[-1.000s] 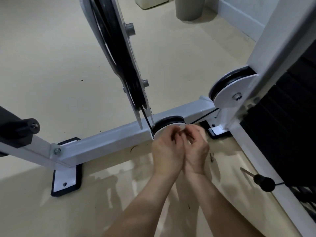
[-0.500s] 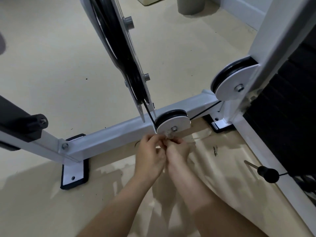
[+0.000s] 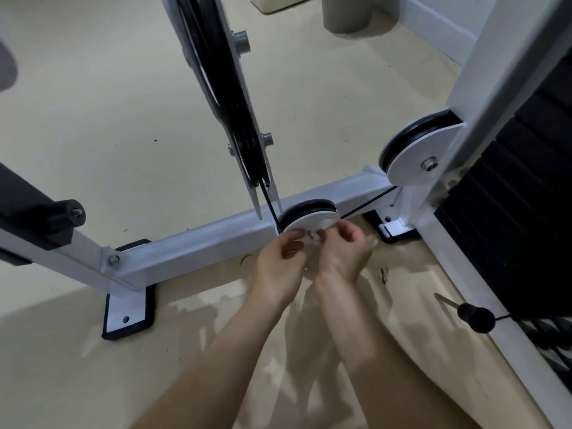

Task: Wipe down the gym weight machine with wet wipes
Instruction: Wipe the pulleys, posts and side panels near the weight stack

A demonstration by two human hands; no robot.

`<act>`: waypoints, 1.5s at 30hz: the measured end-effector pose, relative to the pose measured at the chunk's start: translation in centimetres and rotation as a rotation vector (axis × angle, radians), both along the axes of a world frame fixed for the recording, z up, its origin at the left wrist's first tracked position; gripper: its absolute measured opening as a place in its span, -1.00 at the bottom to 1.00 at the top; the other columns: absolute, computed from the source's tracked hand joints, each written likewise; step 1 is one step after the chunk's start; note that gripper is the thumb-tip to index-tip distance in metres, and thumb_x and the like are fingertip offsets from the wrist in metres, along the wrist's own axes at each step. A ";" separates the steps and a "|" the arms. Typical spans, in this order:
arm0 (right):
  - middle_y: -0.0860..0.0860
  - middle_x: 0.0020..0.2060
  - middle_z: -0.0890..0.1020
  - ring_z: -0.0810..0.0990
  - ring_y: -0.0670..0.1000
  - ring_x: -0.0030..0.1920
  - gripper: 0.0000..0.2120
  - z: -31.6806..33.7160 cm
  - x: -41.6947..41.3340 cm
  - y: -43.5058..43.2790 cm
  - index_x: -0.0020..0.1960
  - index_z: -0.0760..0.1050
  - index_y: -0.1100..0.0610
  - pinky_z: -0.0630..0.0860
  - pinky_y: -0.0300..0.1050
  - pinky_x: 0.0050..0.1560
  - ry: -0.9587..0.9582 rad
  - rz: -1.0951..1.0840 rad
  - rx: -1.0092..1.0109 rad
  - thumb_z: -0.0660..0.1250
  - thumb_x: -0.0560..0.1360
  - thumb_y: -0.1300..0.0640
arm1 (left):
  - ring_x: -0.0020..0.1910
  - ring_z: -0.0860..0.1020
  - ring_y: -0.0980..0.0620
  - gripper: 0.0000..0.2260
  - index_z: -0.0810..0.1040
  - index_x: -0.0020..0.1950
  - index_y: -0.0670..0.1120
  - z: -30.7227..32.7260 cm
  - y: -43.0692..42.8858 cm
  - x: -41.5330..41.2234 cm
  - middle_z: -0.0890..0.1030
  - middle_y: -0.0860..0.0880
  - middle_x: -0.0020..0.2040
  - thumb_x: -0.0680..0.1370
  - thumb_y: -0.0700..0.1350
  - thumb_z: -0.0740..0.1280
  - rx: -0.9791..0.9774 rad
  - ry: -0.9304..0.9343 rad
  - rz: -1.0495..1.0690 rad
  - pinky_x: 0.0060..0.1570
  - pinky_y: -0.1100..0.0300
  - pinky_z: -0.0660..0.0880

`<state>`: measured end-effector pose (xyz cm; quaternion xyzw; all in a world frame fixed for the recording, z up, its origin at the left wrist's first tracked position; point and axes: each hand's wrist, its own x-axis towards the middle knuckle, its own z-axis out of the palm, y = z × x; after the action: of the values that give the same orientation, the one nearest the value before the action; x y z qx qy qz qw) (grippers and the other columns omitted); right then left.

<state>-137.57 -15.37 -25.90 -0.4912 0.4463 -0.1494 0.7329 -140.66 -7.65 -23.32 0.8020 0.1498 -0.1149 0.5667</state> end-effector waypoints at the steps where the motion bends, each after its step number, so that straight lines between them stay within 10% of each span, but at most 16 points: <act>1: 0.04 -0.20 0.66 0.62 -0.07 -0.21 -0.88 0.2 -0.5 0.8 -0.13 0.58 0.13 0.57 -0.21 -0.10 -0.053 0.071 -0.130 0.37 0.46 0.34 | -0.06 0.63 0.02 -0.70 0.64 0.06 -0.04 0.1 -0.1 0.1 0.68 -0.02 -0.05 0.48 -0.35 0.25 -0.093 0.006 0.049 -0.03 0.19 0.54; 5: 0.06 -0.13 0.61 0.56 -0.16 -0.20 -0.87 -0.9 -2.4 2.3 -0.18 0.62 0.15 0.37 -0.54 -0.07 -0.247 0.363 -0.714 0.42 0.40 0.36 | -0.31 0.56 -0.01 -0.73 0.63 -0.17 -0.19 0.3 0.7 -0.7 0.64 -0.15 -0.27 0.47 -0.47 0.21 -0.344 0.077 0.223 -0.33 0.25 0.46; 8: 0.10 -0.15 0.63 0.57 -0.02 -0.19 -0.88 -2.4 -2.7 2.2 -0.16 0.67 0.21 0.46 -0.34 -0.09 -0.281 0.463 -0.882 0.44 0.36 0.37 | -0.37 0.54 -0.01 -0.71 0.62 -0.34 -0.15 -0.1 1.3 -0.8 0.58 -0.14 -0.36 0.53 -0.38 0.29 -0.542 0.152 0.327 -0.38 0.25 0.47; 15: -0.04 -0.03 0.54 0.61 -0.11 -0.15 -0.83 0.1 -2.7 0.5 -0.01 0.62 0.09 0.56 -0.27 -0.09 -0.366 0.595 -0.719 0.41 0.46 0.30 | -0.31 0.62 -0.01 -0.97 0.59 -0.11 -0.25 -0.5 0.0 0.2 0.65 -0.16 -0.27 0.50 -0.34 0.39 -0.440 0.021 0.553 -0.28 0.25 0.56; 19: 0.05 -0.11 0.59 0.52 -0.09 -0.17 -0.93 -0.2 -1.9 0.0 -0.09 0.65 0.19 0.49 -0.24 -0.15 -0.464 0.639 -1.043 0.40 0.47 0.26 | -0.36 0.61 0.02 -0.90 0.54 -0.16 -0.20 -0.1 0.2 0.8 0.62 -0.09 -0.37 0.50 -0.36 0.38 -0.519 -0.038 0.654 -0.27 0.24 0.59; 26: 0.03 -0.22 0.65 0.61 0.09 -0.25 -0.95 -2.1 -1.0 -0.1 -0.14 0.66 0.14 0.53 -0.04 -0.31 -0.526 0.599 -1.445 0.42 0.43 0.22 | -0.30 0.59 -0.07 -0.85 0.52 -0.26 -0.07 -1.6 0.2 2.9 0.61 -0.05 -0.31 0.49 -0.24 0.36 -0.106 -0.043 0.626 -0.14 0.08 0.56; 30: 0.01 -0.20 0.64 0.59 0.07 -0.20 -0.89 -2.8 -2.0 -0.5 -0.15 0.63 0.11 0.53 0.00 -0.22 -0.394 0.585 -1.236 0.33 0.47 0.13 | -0.19 0.63 -0.09 -0.91 0.54 -0.21 -0.08 -2.2 -0.5 1.9 0.63 -0.04 -0.26 0.50 -0.19 0.36 -0.031 0.000 0.670 -0.10 0.07 0.56; 37: -0.05 -0.23 0.67 0.67 -0.02 -0.14 -0.92 -0.2 -2.3 -2.3 -0.12 0.59 0.08 0.63 -0.02 -0.02 -0.169 0.503 -0.272 0.47 0.45 0.22 | -0.24 0.65 -0.11 -0.91 0.58 -0.31 -0.06 -1.9 -3.8 1.5 0.67 -0.08 -0.31 0.35 -0.21 0.45 -0.272 0.054 0.675 -0.05 -0.04 0.63; 45: -0.04 -0.28 0.67 0.64 -0.06 -0.22 -0.83 -0.6 -0.9 -2.3 -0.22 0.60 0.04 0.56 -0.23 -0.12 -0.070 0.258 -0.328 0.48 0.40 0.29 | -0.17 0.62 0.23 -0.82 0.67 -0.14 0.04 0.7 -3.6 -0.2 0.70 0.14 -0.18 0.51 -0.23 0.36 -0.188 -0.056 0.373 -0.10 0.41 0.50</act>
<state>-138.47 -17.64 -26.54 -0.6517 0.3234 -0.1420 0.6713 -140.86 -11.25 -22.61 0.7070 0.2684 0.0010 0.6543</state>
